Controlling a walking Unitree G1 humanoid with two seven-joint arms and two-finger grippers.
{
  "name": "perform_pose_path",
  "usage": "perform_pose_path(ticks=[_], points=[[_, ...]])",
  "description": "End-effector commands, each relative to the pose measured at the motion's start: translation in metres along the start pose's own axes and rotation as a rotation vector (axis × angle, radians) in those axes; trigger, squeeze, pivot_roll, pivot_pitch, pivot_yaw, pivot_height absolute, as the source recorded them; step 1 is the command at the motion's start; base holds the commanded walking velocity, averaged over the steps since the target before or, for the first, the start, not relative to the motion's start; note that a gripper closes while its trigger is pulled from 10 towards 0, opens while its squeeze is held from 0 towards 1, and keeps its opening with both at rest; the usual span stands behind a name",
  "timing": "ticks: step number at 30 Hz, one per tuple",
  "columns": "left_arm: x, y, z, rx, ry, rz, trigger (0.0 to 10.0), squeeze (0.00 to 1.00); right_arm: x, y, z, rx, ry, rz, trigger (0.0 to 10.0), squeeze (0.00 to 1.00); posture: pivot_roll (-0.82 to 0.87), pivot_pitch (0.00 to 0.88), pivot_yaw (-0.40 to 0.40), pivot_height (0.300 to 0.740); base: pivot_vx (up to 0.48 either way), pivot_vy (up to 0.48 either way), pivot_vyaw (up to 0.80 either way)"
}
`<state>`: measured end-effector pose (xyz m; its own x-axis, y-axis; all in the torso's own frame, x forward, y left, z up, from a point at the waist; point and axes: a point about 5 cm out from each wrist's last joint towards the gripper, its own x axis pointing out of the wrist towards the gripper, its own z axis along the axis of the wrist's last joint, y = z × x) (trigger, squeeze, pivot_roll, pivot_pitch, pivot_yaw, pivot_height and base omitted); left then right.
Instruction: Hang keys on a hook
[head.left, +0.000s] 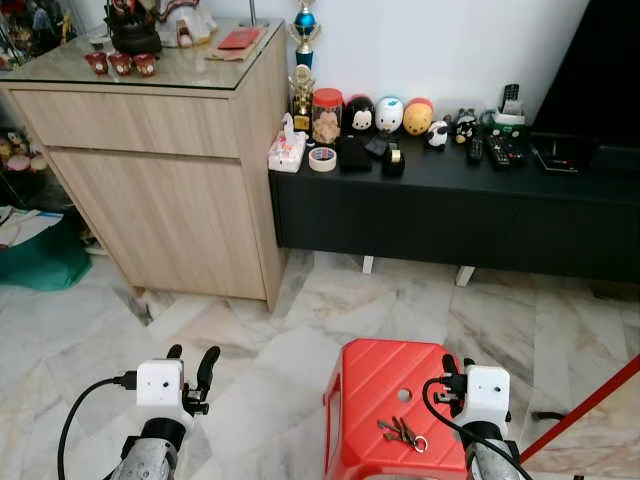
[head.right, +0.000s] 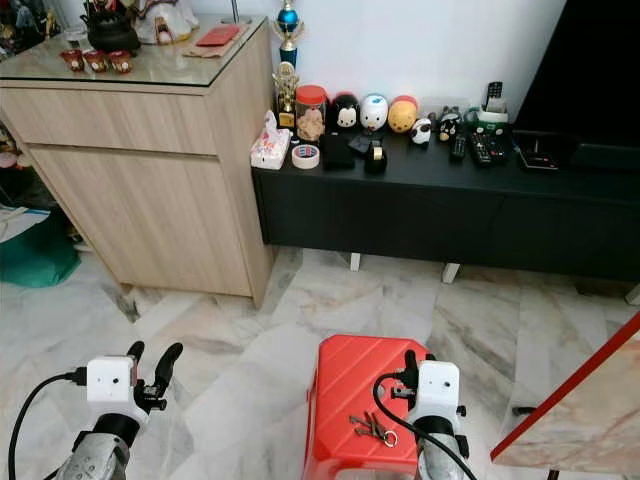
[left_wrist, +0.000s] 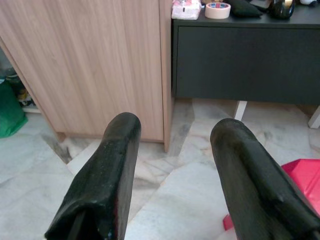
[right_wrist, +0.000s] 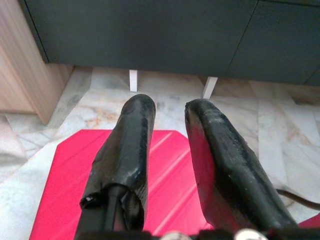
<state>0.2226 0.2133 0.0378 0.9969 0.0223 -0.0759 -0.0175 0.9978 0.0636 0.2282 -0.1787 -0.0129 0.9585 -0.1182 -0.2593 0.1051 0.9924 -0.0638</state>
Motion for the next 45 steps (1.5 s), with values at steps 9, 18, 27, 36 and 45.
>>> perform_pose_path(ticks=[9,18,27,36,45], points=[[0.003,-0.002,0.004,-0.002,0.017,-0.009,10.0,0.00,0.004,0.006,0.001,0.006,0.044,0.014,10.0,0.00,0.00,0.000,-0.014,0.725,0.000,0.000,0.00],[0.004,-0.002,0.004,-0.001,0.030,-0.005,10.0,0.00,0.007,0.009,0.000,0.007,0.070,0.037,10.0,0.00,0.00,0.008,-0.018,0.670,0.000,0.000,0.00],[0.005,-0.004,0.002,-0.006,0.048,-0.005,10.0,0.00,0.009,0.014,0.001,0.003,0.070,0.075,10.0,0.00,0.01,0.014,-0.021,0.665,0.000,0.000,0.00],[0.004,-0.004,0.000,-0.007,0.059,0.003,10.0,0.00,0.011,0.018,0.001,0.007,0.084,0.091,10.0,0.00,0.01,0.015,-0.021,0.665,0.000,0.000,0.00],[0.005,-0.004,-0.001,-0.009,0.065,0.002,10.0,0.00,0.012,0.017,0.001,0.010,0.088,0.091,10.0,0.00,0.01,0.017,-0.021,0.665,0.000,0.000,0.00]])
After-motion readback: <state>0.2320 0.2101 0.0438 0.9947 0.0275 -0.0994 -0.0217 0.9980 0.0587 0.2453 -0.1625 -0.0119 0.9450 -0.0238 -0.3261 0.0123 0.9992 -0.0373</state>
